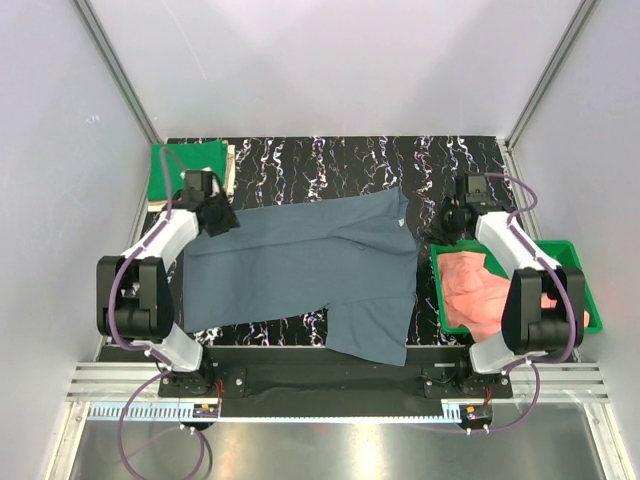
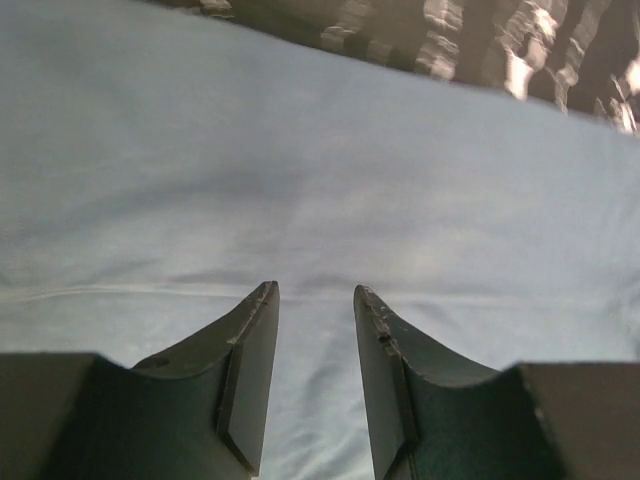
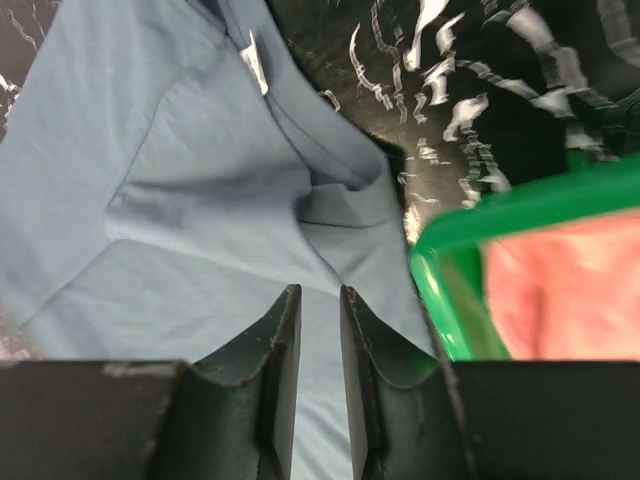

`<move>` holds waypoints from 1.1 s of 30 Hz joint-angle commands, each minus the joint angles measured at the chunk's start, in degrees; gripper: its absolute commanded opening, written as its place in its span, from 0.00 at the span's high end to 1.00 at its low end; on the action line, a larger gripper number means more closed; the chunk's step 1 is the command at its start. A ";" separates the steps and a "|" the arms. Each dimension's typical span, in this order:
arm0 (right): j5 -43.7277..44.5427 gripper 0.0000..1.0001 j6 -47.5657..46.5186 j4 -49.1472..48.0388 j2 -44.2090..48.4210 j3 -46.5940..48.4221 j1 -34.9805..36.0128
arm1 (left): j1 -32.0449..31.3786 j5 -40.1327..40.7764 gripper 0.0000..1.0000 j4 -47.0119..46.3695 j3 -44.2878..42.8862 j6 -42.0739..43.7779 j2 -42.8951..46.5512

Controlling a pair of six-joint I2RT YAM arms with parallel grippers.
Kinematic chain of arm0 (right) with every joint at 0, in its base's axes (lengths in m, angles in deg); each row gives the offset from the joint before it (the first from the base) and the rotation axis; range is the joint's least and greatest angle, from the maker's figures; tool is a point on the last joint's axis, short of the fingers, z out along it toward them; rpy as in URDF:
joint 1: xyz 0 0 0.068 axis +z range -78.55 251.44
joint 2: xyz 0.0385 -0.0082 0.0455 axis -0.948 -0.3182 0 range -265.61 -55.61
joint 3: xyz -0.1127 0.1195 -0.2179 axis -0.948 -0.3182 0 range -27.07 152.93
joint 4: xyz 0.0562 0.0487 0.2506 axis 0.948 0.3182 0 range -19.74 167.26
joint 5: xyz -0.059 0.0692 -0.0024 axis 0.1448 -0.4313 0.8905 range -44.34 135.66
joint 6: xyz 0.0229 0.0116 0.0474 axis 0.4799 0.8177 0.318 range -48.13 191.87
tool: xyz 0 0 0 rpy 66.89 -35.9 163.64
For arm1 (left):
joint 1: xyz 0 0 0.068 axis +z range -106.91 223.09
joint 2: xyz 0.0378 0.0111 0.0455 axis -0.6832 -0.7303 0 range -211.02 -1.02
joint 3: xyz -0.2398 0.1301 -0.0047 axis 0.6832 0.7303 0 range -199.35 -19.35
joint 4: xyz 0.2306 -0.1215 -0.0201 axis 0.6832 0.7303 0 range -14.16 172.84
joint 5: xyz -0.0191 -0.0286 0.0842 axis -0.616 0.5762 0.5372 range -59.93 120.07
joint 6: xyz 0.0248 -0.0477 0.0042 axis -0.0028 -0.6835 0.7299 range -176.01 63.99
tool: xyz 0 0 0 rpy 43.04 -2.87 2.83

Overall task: Fold and stack the t-shirts
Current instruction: Fold the tshirt

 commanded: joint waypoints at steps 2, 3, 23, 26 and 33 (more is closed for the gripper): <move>11.65 0.69 -5.85 5.78 6.80 8.33 6.60 | -4.83 -0.85 0.59 0.90 -5.12 5.81 4.62; 13.14 0.68 -6.91 5.16 6.54 8.87 8.90 | -5.01 -2.17 0.59 1.08 -5.30 5.80 5.06; 10.60 0.91 -23.71 -7.85 -13.32 7.29 31.25 | -5.18 -6.23 0.58 -2.35 0.41 6.16 11.75; 13.49 0.91 -24.06 -8.20 -15.17 7.03 31.25 | -5.10 -5.96 0.57 -2.35 0.06 6.33 11.92; 20.19 0.86 -24.41 -9.34 -17.89 7.29 31.25 | -5.10 -5.97 0.57 -2.35 -0.03 6.86 13.41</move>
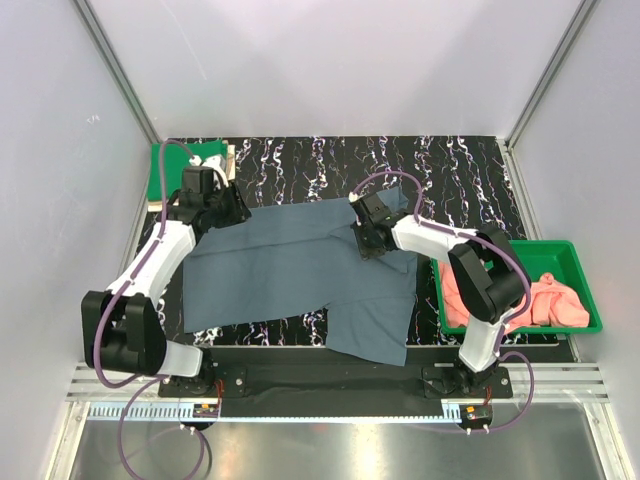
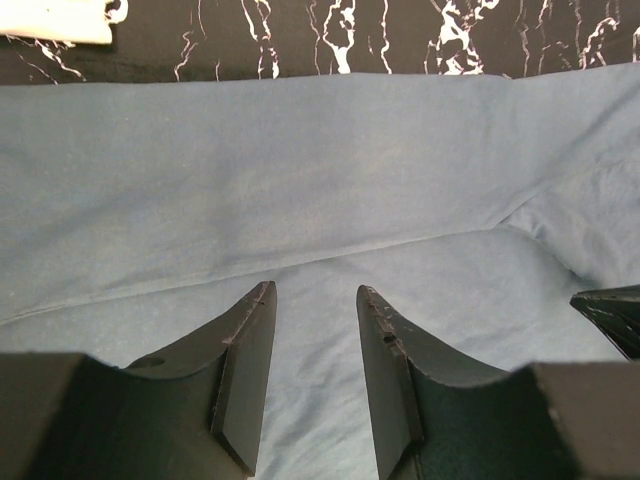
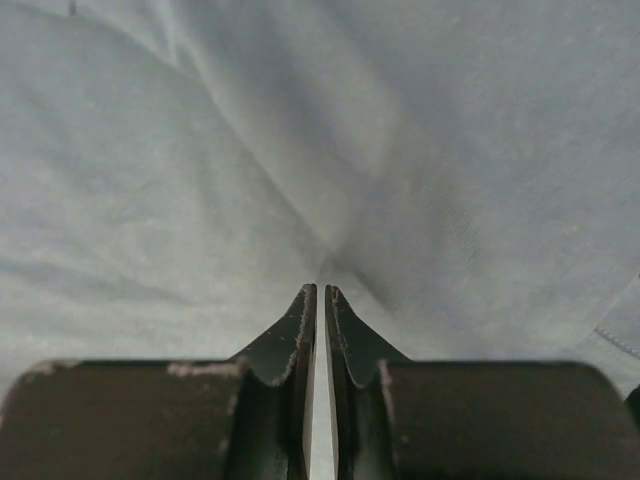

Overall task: Fold and stack the t-shirts
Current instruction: Fold the tshirt

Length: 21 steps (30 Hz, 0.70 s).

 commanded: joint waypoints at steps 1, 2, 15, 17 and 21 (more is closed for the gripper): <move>4.23 0.85 -1.00 -3.11 -1.39 0.82 -0.03 | 0.19 -0.52 0.57 -2.22 -0.35 0.50 2.99; 4.40 0.85 -0.92 -3.12 -1.83 1.17 -0.03 | 0.19 -0.26 0.57 -2.13 -0.27 0.59 3.08; 8.89 0.79 -2.23 -4.79 -2.72 3.46 -0.03 | 0.19 -0.08 0.56 -2.13 -0.26 0.67 2.64; 8.10 0.78 -2.15 -4.79 -2.28 3.55 -0.03 | 0.28 -0.08 0.56 -2.13 -0.26 0.67 2.64; 5.81 0.77 -2.06 -4.79 -1.75 3.90 -0.12 | 0.20 0.27 0.56 -2.13 -0.18 0.76 2.64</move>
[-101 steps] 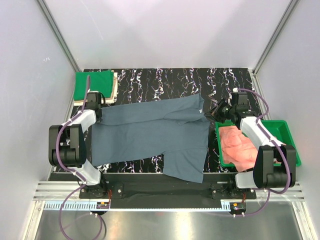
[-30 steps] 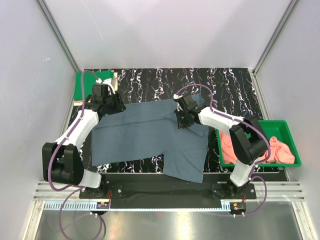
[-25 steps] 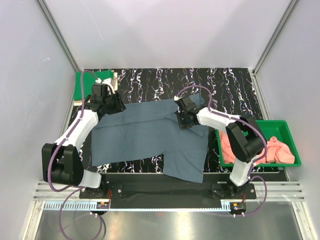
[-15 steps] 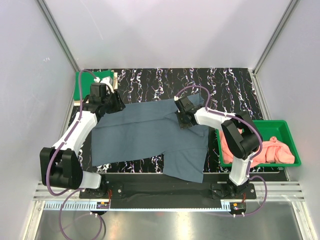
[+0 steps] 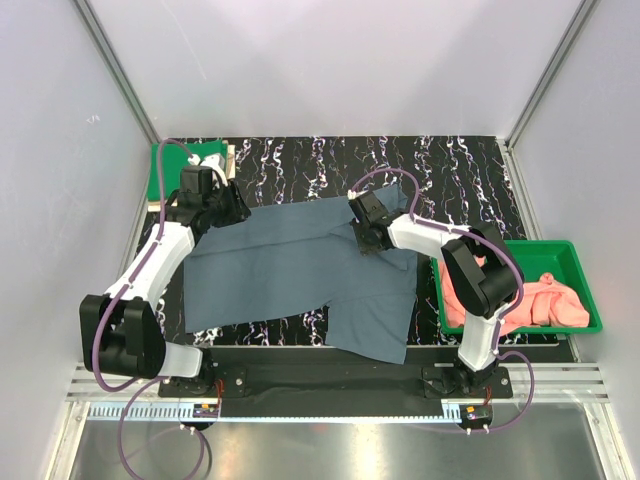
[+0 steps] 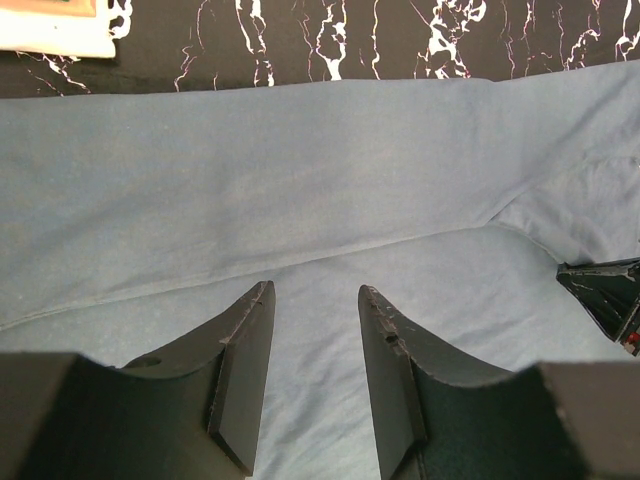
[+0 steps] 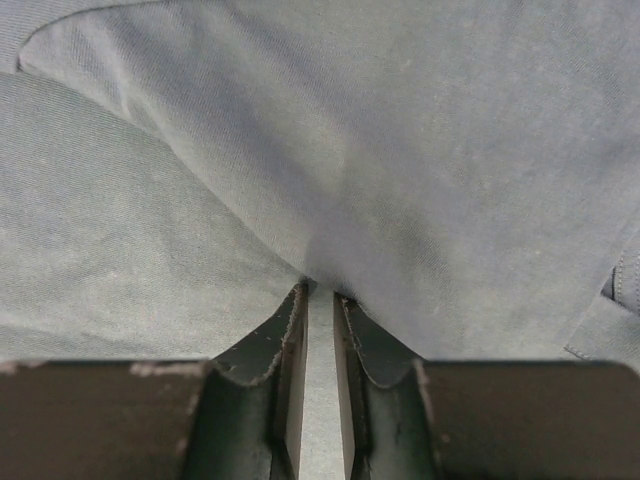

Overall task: Fold and stack the t-shirts
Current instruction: Fold the tshirt

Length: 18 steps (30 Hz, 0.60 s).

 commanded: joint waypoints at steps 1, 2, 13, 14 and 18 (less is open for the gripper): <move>-0.35 0.77 -0.51 -1.86 1.31 2.57 -0.03 | 0.28 0.20 0.56 -2.00 -0.18 0.72 1.18; -0.44 0.76 -0.59 -1.77 1.22 2.74 -0.03 | 0.28 0.20 0.56 -2.09 -0.18 0.72 1.18; -1.23 0.74 -1.12 -1.86 -0.09 5.55 -0.03 | 0.19 -0.59 0.55 -2.09 -0.35 0.46 0.91; -1.06 0.73 -1.12 -1.77 -0.18 5.56 -0.03 | 0.28 -0.41 0.56 -2.00 -0.27 0.46 1.00; -1.49 0.73 -0.77 -1.86 -0.89 5.82 -0.03 | 0.28 -0.59 0.56 -2.09 -0.26 0.46 1.18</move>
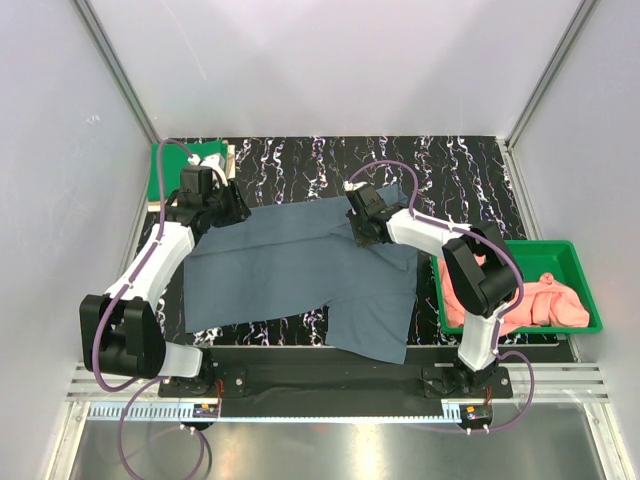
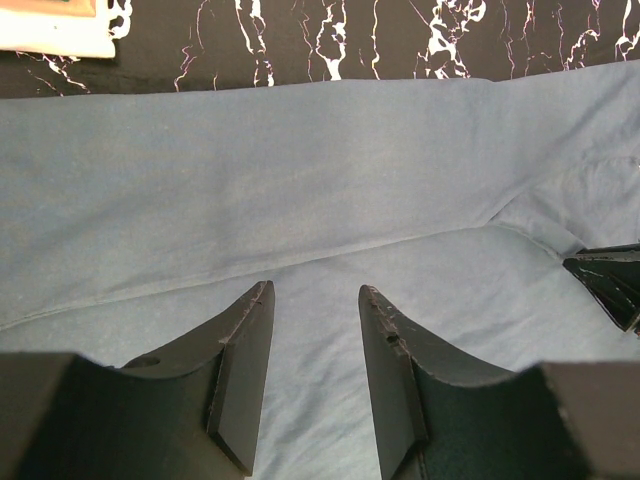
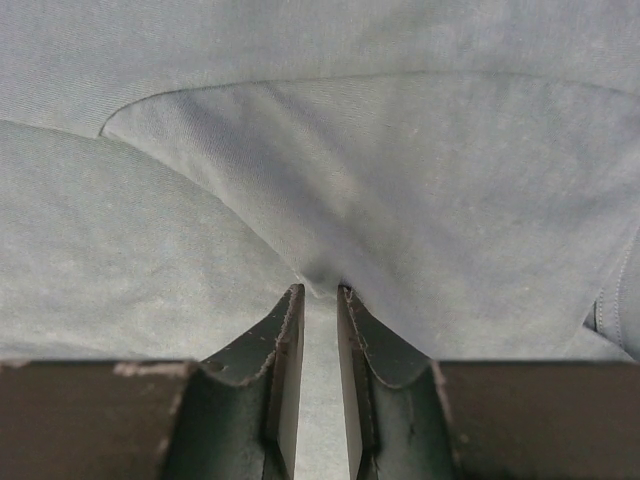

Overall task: Fold and stack the t-shirts
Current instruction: Fold the tshirt

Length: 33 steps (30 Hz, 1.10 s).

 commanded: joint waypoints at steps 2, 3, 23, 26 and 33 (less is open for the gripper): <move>-2.48 0.74 -0.03 -1.66 -0.30 2.06 -0.03 | 0.28 -0.57 0.56 -1.98 -0.35 0.48 1.18; -2.92 0.74 0.24 -1.66 -0.12 1.97 0.06 | 0.28 -0.65 0.56 -1.98 -0.35 0.48 1.09; -3.19 0.78 0.77 -2.28 -1.18 2.15 0.15 | 0.37 -0.57 0.55 -2.07 -0.26 0.48 0.65; -2.84 0.77 -0.02 -2.19 -1.35 2.32 0.15 | 0.46 -0.48 0.55 -1.98 -0.35 0.48 0.74; -1.35 0.74 -0.81 -2.28 -1.88 2.59 0.23 | 0.63 -0.65 0.55 -1.98 -0.26 0.56 0.83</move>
